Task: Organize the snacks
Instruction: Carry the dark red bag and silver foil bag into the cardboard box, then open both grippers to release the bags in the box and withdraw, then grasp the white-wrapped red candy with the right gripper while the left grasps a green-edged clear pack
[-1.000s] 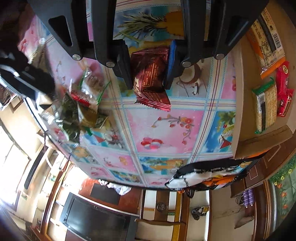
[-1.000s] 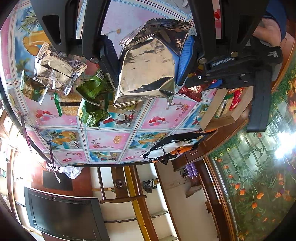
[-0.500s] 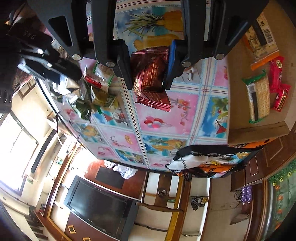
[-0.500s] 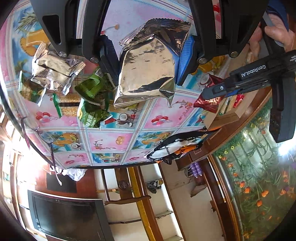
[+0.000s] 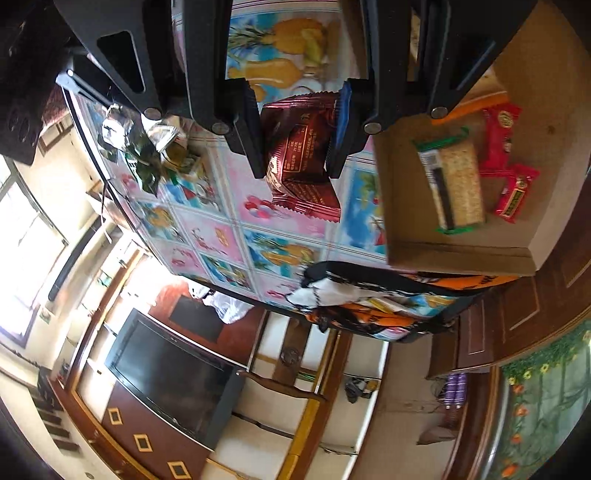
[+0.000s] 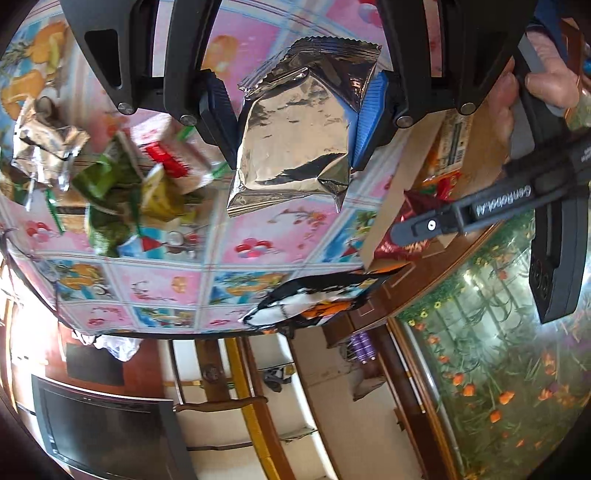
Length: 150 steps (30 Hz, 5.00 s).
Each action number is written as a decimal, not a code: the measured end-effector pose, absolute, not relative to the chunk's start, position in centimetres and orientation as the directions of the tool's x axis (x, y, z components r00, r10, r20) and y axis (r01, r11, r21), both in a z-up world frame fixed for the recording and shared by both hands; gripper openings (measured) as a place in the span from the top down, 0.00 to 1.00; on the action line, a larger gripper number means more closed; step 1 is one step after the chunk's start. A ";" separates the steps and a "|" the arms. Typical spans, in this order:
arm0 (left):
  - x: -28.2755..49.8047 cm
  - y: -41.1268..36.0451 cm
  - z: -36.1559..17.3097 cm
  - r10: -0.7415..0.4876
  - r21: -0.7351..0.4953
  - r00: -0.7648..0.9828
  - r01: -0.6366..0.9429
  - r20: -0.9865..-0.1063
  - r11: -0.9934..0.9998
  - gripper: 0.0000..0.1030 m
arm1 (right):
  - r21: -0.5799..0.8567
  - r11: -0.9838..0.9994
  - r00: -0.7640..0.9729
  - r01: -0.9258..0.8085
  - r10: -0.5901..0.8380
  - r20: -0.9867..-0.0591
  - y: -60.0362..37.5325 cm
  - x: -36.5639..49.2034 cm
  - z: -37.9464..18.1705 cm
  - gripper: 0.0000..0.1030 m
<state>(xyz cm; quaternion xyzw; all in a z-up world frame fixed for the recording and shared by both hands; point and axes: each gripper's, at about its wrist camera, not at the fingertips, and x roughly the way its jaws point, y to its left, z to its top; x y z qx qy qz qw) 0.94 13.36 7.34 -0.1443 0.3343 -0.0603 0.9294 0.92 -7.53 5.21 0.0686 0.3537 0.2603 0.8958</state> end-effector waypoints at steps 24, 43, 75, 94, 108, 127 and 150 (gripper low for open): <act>-4.8 24.6 7.0 -0.087 -0.366 0.810 -0.164 -0.580 0.916 0.69 | 0.299 0.807 0.563 -0.509 0.575 -0.594 0.0 -0.7 4.9 0.39; -4.7 27.0 4.4 0.035 -0.284 0.770 -0.277 -0.637 0.918 0.69 | 0.316 0.680 0.440 -0.662 0.693 -0.571 8.7 -2.4 5.1 0.38; -5.4 26.8 4.4 0.109 -0.245 0.773 -0.327 -0.625 0.913 0.67 | 0.455 0.685 0.341 -0.569 0.700 -0.627 11.9 5.5 4.1 0.37; -7.2 23.4 7.9 0.085 -0.218 0.843 -0.233 -0.531 0.948 0.52 | 0.334 0.826 0.628 -0.455 0.563 -0.538 1.8 4.2 8.9 0.21; -5.2 11.2 8.7 -0.111 -0.176 0.787 0.003 -0.606 0.984 0.41 | 0.481 0.796 0.497 -0.367 0.605 -0.622 -13.1 7.3 5.7 0.40; -2.8 3.4 4.1 -0.262 -0.224 0.627 0.141 -0.733 0.964 0.41 | 0.380 0.860 0.412 -0.340 0.500 -0.762 -15.4 8.9 1.4 0.73; 1.2 1.1 1.5 -0.321 -0.333 0.499 0.068 -0.805 0.941 0.45 | 0.465 0.823 0.413 -0.326 0.566 -0.713 -15.4 7.0 2.9 0.78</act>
